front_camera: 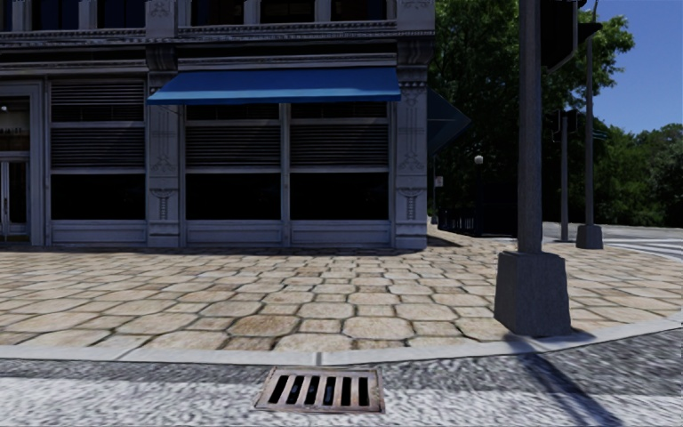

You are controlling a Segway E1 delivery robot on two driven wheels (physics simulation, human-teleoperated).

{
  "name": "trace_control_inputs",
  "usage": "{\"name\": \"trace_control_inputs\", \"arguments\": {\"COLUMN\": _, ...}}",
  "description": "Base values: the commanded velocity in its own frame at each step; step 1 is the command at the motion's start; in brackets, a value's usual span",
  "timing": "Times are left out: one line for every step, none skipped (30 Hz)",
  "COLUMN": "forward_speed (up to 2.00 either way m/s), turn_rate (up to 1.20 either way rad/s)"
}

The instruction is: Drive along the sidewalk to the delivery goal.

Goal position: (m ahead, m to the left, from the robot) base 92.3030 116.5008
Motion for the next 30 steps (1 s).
{"name": "trace_control_inputs", "arguments": {"forward_speed": 2.0, "turn_rate": 0.04}}
{"name": "trace_control_inputs", "arguments": {"forward_speed": 2.0, "turn_rate": 0.11}}
{"name": "trace_control_inputs", "arguments": {"forward_speed": 2.0, "turn_rate": 0.14}}
{"name": "trace_control_inputs", "arguments": {"forward_speed": 2.0, "turn_rate": 0.14}}
{"name": "trace_control_inputs", "arguments": {"forward_speed": 2.0, "turn_rate": 0.19}}
{"name": "trace_control_inputs", "arguments": {"forward_speed": 2.0, "turn_rate": 0.23}}
{"name": "trace_control_inputs", "arguments": {"forward_speed": 1.92, "turn_rate": 0.34}}
{"name": "trace_control_inputs", "arguments": {"forward_speed": 1.8, "turn_rate": 0.36}}
{"name": "trace_control_inputs", "arguments": {"forward_speed": 1.71, "turn_rate": 0.38}}
{"name": "trace_control_inputs", "arguments": {"forward_speed": 1.67, "turn_rate": 0.39}}
{"name": "trace_control_inputs", "arguments": {"forward_speed": 1.66, "turn_rate": 0.4}}
{"name": "trace_control_inputs", "arguments": {"forward_speed": 1.66, "turn_rate": 0.4}}
{"name": "trace_control_inputs", "arguments": {"forward_speed": 1.65, "turn_rate": 0.4}}
{"name": "trace_control_inputs", "arguments": {"forward_speed": 1.65, "turn_rate": 0.4}}
{"name": "trace_control_inputs", "arguments": {"forward_speed": 1.65, "turn_rate": 0.41}}
{"name": "trace_control_inputs", "arguments": {"forward_speed": 1.65, "turn_rate": 0.41}}
{"name": "trace_control_inputs", "arguments": {"forward_speed": 1.65, "turn_rate": 0.45}}
{"name": "trace_control_inputs", "arguments": {"forward_speed": 1.65, "turn_rate": 0.48}}
{"name": "trace_control_inputs", "arguments": {"forward_speed": 1.64, "turn_rate": 0.54}}
{"name": "trace_control_inputs", "arguments": {"forward_speed": 1.64, "turn_rate": 0.54}}
{"name": "trace_control_inputs", "arguments": {"forward_speed": 1.61, "turn_rate": 0.59}}
{"name": "trace_control_inputs", "arguments": {"forward_speed": 1.58, "turn_rate": 0.6}}
{"name": "trace_control_inputs", "arguments": {"forward_speed": 1.57, "turn_rate": 0.6}}
{"name": "trace_control_inputs", "arguments": {"forward_speed": 1.57, "turn_rate": 0.6}}
{"name": "trace_control_inputs", "arguments": {"forward_speed": 1.56, "turn_rate": 0.6}}
{"name": "trace_control_inputs", "arguments": {"forward_speed": 1.56, "turn_rate": 0.6}}
{"name": "trace_control_inputs", "arguments": {"forward_speed": 1.56, "turn_rate": 0.6}}
{"name": "trace_control_inputs", "arguments": {"forward_speed": 1.56, "turn_rate": 0.6}}
{"name": "trace_control_inputs", "arguments": {"forward_speed": 1.56, "turn_rate": 0.6}}
{"name": "trace_control_inputs", "arguments": {"forward_speed": 1.56, "turn_rate": 0.6}}
